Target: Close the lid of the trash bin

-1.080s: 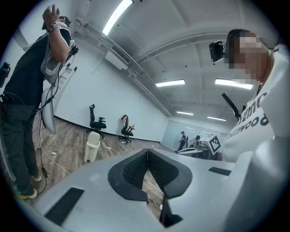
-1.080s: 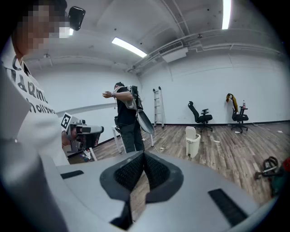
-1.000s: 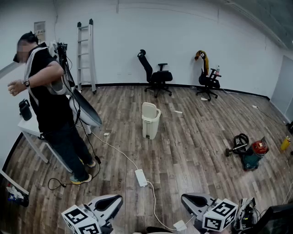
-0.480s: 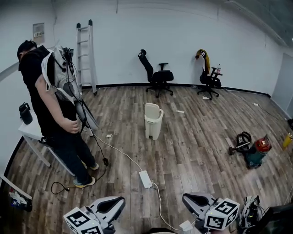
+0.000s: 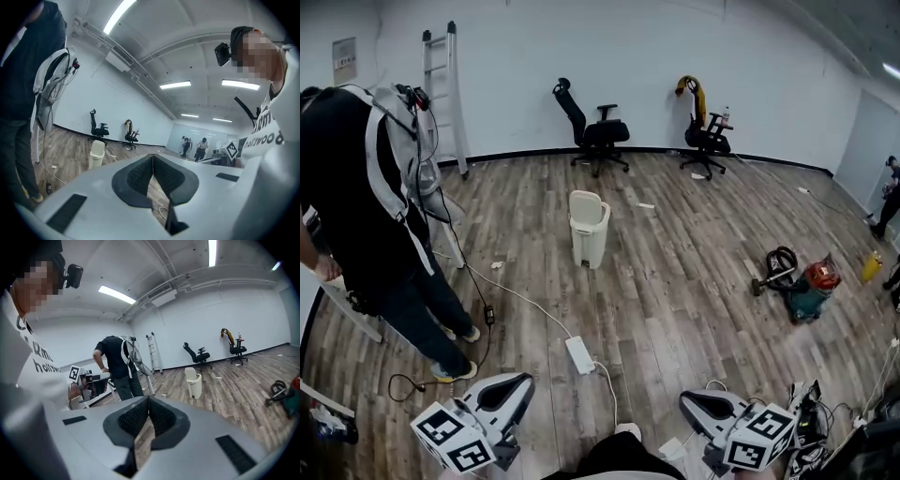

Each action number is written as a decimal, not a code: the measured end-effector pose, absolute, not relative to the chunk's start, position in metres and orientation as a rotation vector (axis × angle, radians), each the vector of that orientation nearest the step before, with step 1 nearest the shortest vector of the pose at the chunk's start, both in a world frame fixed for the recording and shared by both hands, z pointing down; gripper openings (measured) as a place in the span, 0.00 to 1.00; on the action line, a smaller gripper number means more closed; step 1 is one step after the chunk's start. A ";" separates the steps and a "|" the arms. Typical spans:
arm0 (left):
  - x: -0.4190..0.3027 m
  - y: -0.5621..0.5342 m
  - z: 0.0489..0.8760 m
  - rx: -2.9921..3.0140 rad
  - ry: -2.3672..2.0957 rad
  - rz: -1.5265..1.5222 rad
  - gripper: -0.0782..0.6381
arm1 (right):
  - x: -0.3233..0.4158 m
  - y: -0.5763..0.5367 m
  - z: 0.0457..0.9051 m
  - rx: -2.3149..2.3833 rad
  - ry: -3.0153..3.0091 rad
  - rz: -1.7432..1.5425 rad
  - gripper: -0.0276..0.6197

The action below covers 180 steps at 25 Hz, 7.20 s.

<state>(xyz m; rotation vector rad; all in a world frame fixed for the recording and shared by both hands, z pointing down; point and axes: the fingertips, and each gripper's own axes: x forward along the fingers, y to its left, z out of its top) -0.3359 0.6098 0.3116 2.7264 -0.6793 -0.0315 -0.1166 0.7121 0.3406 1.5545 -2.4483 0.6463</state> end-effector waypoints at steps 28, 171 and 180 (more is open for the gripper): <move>-0.179 0.459 0.321 2.659 -0.875 0.025 0.12 | 0.002 0.498 0.372 1.158 -2.590 0.646 0.06; 0.161 -0.571 0.776 1.966 -0.873 0.964 0.12 | 0.364 -0.610 0.518 0.977 -2.250 0.901 0.06; 0.178 -0.592 0.841 1.864 -0.787 1.168 0.12 | 0.385 -0.637 0.561 0.978 -2.255 0.931 0.06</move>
